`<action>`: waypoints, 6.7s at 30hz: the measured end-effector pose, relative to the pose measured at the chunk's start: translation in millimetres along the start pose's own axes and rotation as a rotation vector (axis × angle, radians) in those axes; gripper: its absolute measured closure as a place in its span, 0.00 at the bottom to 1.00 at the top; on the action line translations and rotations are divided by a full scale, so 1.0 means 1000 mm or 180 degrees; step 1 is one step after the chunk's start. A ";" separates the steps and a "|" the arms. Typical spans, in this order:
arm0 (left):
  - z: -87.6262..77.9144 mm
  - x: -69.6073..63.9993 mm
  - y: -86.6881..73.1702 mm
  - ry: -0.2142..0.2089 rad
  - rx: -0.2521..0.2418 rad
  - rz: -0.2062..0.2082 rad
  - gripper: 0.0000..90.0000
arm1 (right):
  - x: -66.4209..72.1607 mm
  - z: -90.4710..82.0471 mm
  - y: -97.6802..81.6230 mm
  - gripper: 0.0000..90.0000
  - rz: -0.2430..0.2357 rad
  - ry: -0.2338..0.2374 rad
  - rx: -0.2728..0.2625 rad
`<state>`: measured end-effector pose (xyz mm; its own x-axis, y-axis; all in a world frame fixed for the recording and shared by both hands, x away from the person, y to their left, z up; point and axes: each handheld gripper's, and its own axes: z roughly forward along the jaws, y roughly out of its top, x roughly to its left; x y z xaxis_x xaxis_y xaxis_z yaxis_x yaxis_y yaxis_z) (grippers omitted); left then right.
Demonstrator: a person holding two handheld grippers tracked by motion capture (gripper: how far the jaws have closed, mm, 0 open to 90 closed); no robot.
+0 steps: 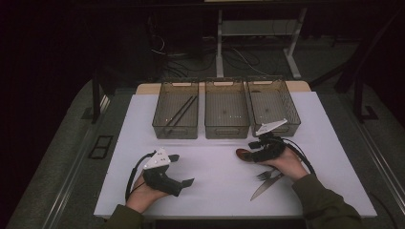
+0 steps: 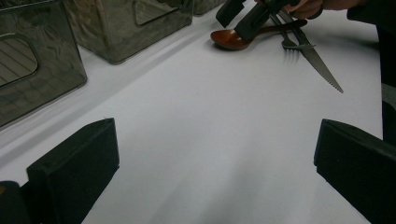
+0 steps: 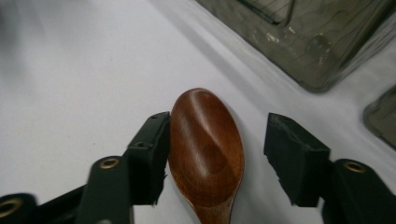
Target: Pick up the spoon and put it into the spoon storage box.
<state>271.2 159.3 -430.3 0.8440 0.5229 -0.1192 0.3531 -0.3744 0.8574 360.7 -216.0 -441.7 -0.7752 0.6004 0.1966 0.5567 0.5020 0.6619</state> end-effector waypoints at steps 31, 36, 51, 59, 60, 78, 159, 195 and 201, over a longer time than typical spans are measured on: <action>0.000 -0.001 0.000 -0.0013 -0.0019 0.0017 0.00 | 0.016 0.005 -0.001 0.81 -0.0411 0.0094 0.0248; 0.000 -0.002 0.000 -0.0015 -0.0013 0.0024 0.00 | 0.018 0.006 -0.001 0.86 -0.0427 0.0138 0.0280; 0.000 -0.002 0.001 -0.0037 -0.0015 0.0030 0.00 | 0.016 -0.005 0.004 0.88 -0.0387 0.0102 0.0239; 0.001 -0.002 0.001 -0.0054 -0.0018 0.0032 0.00 | 0.012 -0.018 0.009 0.88 -0.0316 0.0060 0.0123; 0.001 -0.002 0.001 -0.0054 -0.0018 0.0030 0.00 | 0.012 -0.020 0.010 0.88 -0.0304 0.0057 0.0108; 0.000 -0.003 0.001 -0.0048 -0.0059 0.0002 0.00 | 0.015 -0.030 0.051 0.88 -0.0206 -0.0065 -0.0081; -0.001 -0.005 0.002 -0.0127 -0.0114 0.0022 0.00 | -0.038 0.045 0.169 0.61 0.0233 -0.0339 -0.0284; 0.000 -0.001 -0.001 -0.0061 -0.0083 -0.0057 0.00 | -0.005 -0.049 0.079 0.49 -0.0063 0.0021 -0.0847; 0.001 -0.001 -0.001 -0.0061 -0.0078 -0.0046 0.00 | -0.001 -0.054 0.058 0.48 -0.0059 0.0026 -0.0835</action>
<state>270.3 158.2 -431.3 0.8466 0.5132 -0.1412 0.3556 -0.3480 0.8675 377.4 -220.9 -364.0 -0.7875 0.5870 0.1879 0.4467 0.3336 0.8301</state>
